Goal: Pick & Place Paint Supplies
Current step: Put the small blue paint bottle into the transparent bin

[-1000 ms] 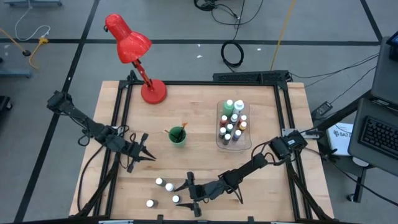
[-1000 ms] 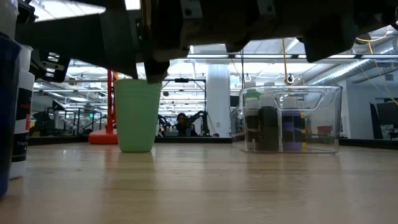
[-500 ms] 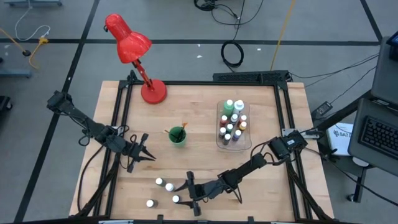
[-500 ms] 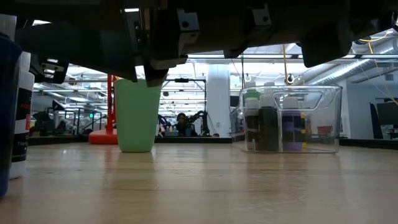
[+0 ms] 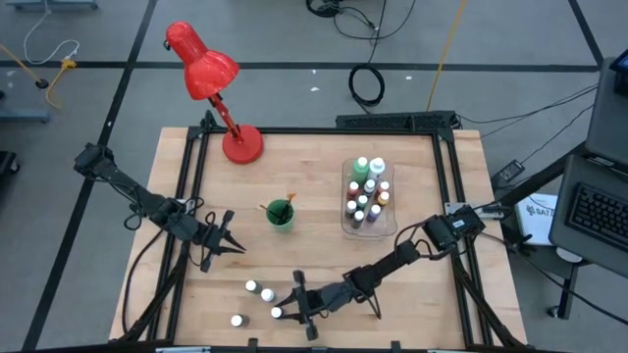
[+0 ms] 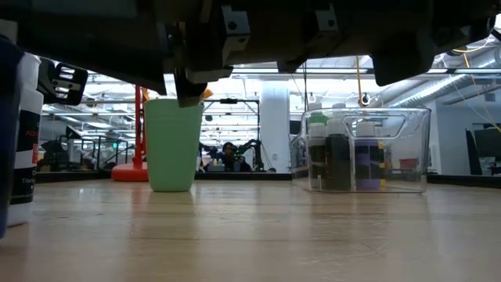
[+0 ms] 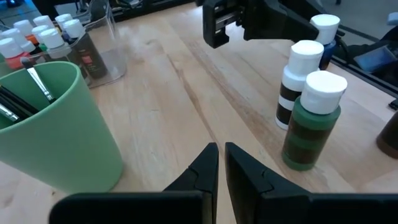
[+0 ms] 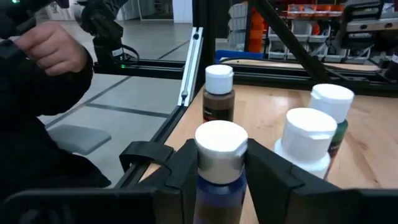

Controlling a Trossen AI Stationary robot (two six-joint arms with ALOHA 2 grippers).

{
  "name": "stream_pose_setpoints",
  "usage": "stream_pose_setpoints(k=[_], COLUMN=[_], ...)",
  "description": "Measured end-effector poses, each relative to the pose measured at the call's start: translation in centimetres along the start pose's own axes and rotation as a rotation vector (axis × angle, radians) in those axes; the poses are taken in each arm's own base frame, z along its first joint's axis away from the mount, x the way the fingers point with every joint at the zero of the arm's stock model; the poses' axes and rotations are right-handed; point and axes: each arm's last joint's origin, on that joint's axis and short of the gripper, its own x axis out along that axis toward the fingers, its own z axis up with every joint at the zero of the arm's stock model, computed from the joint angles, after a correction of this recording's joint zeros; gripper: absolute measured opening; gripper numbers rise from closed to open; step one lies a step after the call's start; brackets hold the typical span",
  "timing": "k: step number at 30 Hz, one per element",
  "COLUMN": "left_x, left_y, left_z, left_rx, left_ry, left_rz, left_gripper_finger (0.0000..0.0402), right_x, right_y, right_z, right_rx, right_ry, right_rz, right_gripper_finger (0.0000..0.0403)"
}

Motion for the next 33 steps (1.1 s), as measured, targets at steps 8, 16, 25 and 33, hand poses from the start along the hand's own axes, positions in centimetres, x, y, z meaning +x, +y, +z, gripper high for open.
stream_pose_setpoints(k=[8,16,25,33], left_x=[0.0,0.0,0.0,-0.2], left_y=[0.0,0.1,0.5,0.8], left_z=[0.0,0.0,0.2,1.2], left_rx=[-0.007,0.009,-0.022,-0.066], left_ry=[0.0,0.001,-0.02,-0.121], left_rz=[0.0,0.021,0.166,0.256], left_gripper_finger=[0.0033,0.0033,0.0033,0.0033], right_x=[-0.9,-10.2,-24.4,-33.1], right_y=[1.1,4.9,-0.1,-5.3], right_z=[3.1,14.5,12.8,6.1], right_rx=[-0.145,-0.453,-0.514,-0.348], right_ry=[-0.009,0.233,0.292,-0.044], right_rz=[0.11,-0.099,-0.527,-0.6], right_gripper_finger=[0.0101,0.01,0.01,0.01])
